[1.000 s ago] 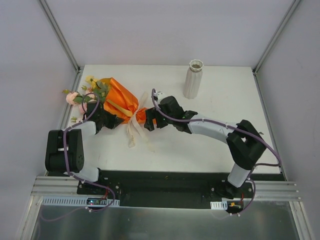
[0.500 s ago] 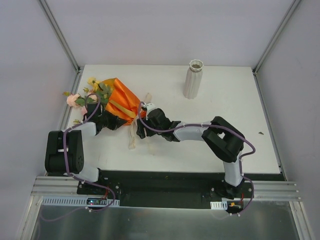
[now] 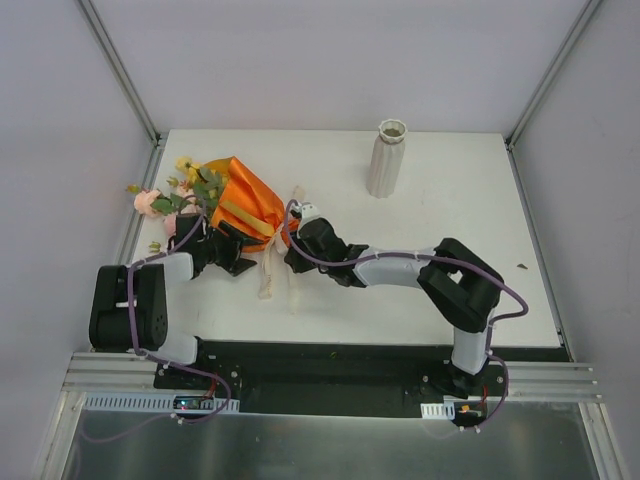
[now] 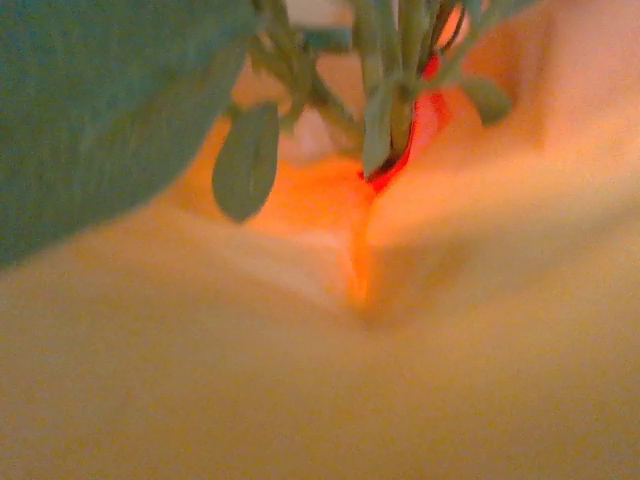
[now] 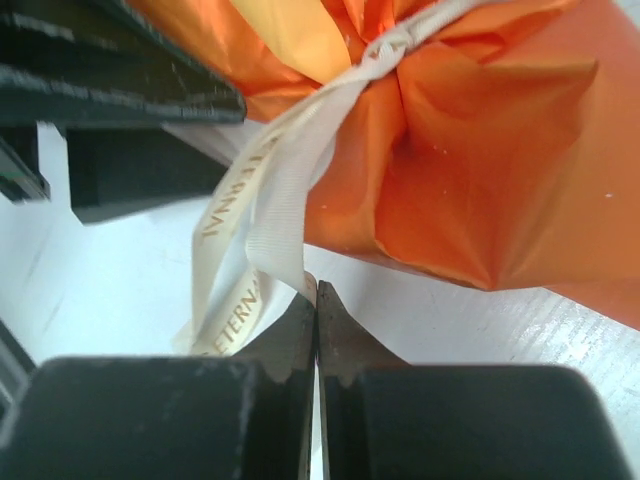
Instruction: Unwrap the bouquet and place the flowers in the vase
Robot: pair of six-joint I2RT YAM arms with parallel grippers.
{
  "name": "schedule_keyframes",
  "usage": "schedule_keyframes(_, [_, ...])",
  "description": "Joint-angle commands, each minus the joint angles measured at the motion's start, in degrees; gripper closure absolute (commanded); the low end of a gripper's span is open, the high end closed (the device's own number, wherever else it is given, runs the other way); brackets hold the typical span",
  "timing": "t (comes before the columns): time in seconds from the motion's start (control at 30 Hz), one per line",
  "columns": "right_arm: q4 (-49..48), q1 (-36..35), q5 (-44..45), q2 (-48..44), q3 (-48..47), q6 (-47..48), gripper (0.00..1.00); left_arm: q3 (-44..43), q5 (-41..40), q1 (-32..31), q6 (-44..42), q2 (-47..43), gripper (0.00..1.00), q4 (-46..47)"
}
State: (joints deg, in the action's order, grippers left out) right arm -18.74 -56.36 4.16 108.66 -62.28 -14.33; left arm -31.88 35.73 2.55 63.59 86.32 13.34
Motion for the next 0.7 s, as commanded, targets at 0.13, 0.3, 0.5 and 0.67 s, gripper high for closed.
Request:
schedule_keyframes(0.13, [1.43,0.9,-1.0,-5.04,-0.47,-4.3,0.99,6.12,3.91,-0.52,-8.04,-19.16,0.53,-1.83])
schedule_keyframes(0.3, [2.57,1.16,-2.75,-6.01,-0.91,-5.71,0.99,-0.45,0.49,-2.1,-13.84,-21.82,0.78,-4.29])
schedule_keyframes(0.5, [2.83,1.25,-2.49,-7.41,-1.79,-7.56,0.99,-15.21,0.4,-5.88,-11.57,-3.29,1.0,-4.82])
schedule_keyframes(0.67, [5.2,1.16,-2.5,-10.83,-3.02,-7.12,0.99,-17.52,-1.71,-6.5,-12.0,6.91,1.0,-4.64])
